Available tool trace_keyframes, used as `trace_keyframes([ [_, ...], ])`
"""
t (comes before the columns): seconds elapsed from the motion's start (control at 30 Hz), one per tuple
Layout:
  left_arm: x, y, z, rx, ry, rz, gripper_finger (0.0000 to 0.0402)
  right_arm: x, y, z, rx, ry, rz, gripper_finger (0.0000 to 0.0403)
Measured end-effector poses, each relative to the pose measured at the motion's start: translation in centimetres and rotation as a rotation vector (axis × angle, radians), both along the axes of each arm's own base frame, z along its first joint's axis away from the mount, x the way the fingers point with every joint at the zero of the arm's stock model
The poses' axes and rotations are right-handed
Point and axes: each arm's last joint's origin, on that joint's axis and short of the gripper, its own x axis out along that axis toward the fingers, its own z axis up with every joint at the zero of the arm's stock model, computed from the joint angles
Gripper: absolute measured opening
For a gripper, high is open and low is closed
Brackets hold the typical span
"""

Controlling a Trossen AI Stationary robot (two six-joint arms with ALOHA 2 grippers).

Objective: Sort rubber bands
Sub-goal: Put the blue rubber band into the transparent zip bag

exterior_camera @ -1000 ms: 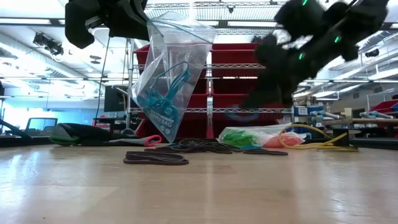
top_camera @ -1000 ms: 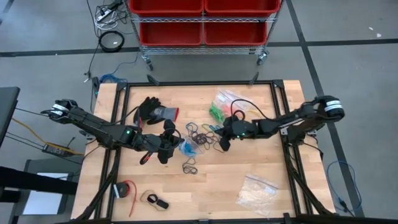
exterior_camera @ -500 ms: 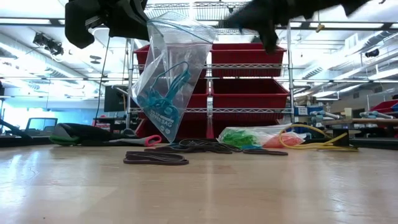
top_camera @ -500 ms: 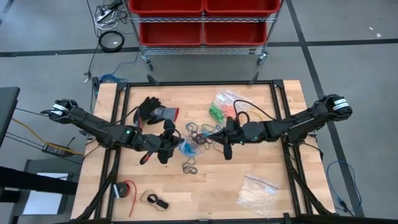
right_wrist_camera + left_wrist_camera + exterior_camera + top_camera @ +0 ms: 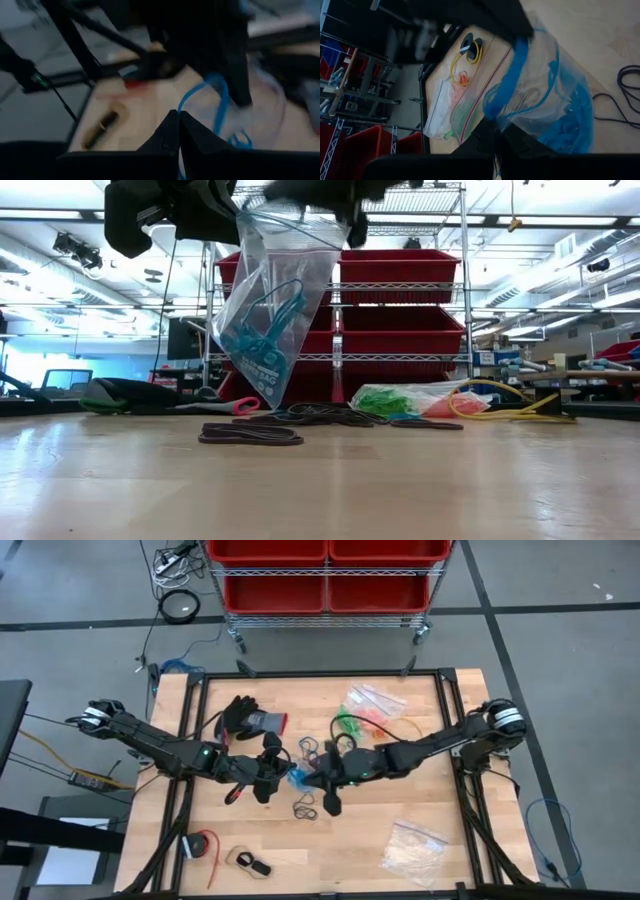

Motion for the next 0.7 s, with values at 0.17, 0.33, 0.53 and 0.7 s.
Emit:
trace_keyframes([
  [0.17, 0.0, 0.0, 0.0, 0.000, 0.000, 0.000, 0.0012, 0.3, -0.5, -0.6, 0.005, 0.052, -0.031, 0.0000],
  [0.33, 0.0, 0.0, 0.0, 0.000, 0.000, 0.000, 0.0012, 0.1, -0.8, -0.5, 0.002, 0.068, -0.050, 0.0000],
  [0.53, 0.0, 0.0, 0.0, 0.000, 0.001, 0.000, 0.0012, -0.2, -1.7, -1.3, 0.002, 0.162, -0.115, 0.0000],
  [0.7, 0.0, 0.0, 0.0, 0.000, 0.001, 0.000, 0.0012, -0.2, -2.0, -1.7, 0.020, 0.198, -0.103, 0.0000],
])
